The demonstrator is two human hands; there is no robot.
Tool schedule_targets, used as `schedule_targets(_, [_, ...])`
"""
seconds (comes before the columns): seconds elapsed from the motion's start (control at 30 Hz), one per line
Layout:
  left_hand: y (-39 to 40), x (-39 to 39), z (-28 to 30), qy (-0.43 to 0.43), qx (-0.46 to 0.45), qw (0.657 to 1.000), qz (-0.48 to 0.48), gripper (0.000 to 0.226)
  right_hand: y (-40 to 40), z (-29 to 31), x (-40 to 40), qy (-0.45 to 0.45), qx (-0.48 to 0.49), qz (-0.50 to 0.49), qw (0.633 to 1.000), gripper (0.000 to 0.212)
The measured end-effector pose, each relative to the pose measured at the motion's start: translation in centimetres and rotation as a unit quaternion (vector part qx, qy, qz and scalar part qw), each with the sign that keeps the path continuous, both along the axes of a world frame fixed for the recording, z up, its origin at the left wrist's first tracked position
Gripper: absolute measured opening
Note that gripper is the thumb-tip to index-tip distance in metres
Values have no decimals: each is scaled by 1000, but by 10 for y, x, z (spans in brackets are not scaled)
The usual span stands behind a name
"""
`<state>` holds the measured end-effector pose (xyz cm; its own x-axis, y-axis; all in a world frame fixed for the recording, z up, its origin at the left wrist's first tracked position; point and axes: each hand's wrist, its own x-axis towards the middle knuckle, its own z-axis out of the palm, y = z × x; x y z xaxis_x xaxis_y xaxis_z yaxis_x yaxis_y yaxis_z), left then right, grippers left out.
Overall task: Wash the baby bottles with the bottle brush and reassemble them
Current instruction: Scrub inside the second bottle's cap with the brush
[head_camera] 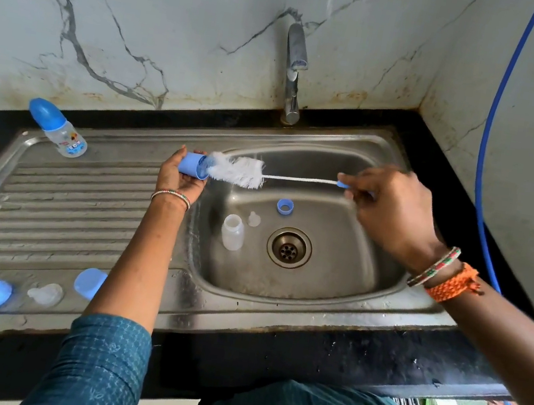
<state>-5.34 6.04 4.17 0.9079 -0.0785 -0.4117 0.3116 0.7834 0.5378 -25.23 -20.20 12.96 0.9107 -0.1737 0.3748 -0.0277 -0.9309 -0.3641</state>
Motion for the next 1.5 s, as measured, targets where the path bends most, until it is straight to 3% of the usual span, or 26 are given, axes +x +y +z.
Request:
schedule_targets(0.07, [-1, 1, 0, 2, -6, 1000, 5, 18, 3, 6, 3, -31, -26, 16, 999, 23])
schedule_targets(0.2, [2, -3, 2, -15, -38, 999, 7, 18, 0, 11, 8, 195, 57, -17, 979, 18])
schedule_targets(0.27, [3, -4, 5, -16, -63, 998, 13, 18, -1, 7, 8, 238, 41, -7, 970, 20])
schedule_targets(0.33, [5, -4, 7, -13, -60, 998, 20, 16, -1, 3, 8, 234, 3, 0, 972, 18])
schedule_targets(0.4, [6, -2, 5, -6, -54, 998, 27, 14, 1, 2, 5, 228, -16, -8, 973, 31])
schedule_targets(0.53, [8, 1, 0, -5, -54, 998, 20, 10, -1, 4, 4, 131, -34, -34, 990, 15])
schedule_targets(0.7, [4, -2, 1, -21, -57, 998, 13, 17, -7, 3, 12, 219, 8, -43, 975, 29])
schedule_targets(0.87, [2, -6, 3, -10, -67, 997, 24, 15, -7, 5, 6, 131, -7, -42, 991, 10])
schedule_targets(1.07, [-1, -6, 5, -25, -60, 998, 14, 17, -13, 5, 12, 290, 161, -1, 943, 43])
schedule_targets(1.13, [2, -2, 3, -6, -22, 1000, 4, 19, -13, 1, 11, 254, 135, 7, 958, 34])
schedule_targets(1.23, [6, 1, -4, 37, 38, 998, -17, 30, -9, 3, 5, 142, -12, -17, 990, 7])
schedule_targets(1.3, [4, -1, -5, 39, 39, 998, -1, 24, -6, 1, 4, 105, -51, -24, 993, 10])
schedule_targets(1.37, [3, -3, -4, 31, 29, 999, 8, 24, -7, 1, 7, 169, 67, -20, 983, 15])
schedule_targets(1.43, [4, -5, -3, 19, 4, 1000, 13, 23, -10, 1, 9, 273, 229, -1, 934, 35])
schedule_targets(1.5, [6, -4, -3, 9, -23, 1000, 18, 22, -12, -1, 9, 287, 220, 17, 932, 36])
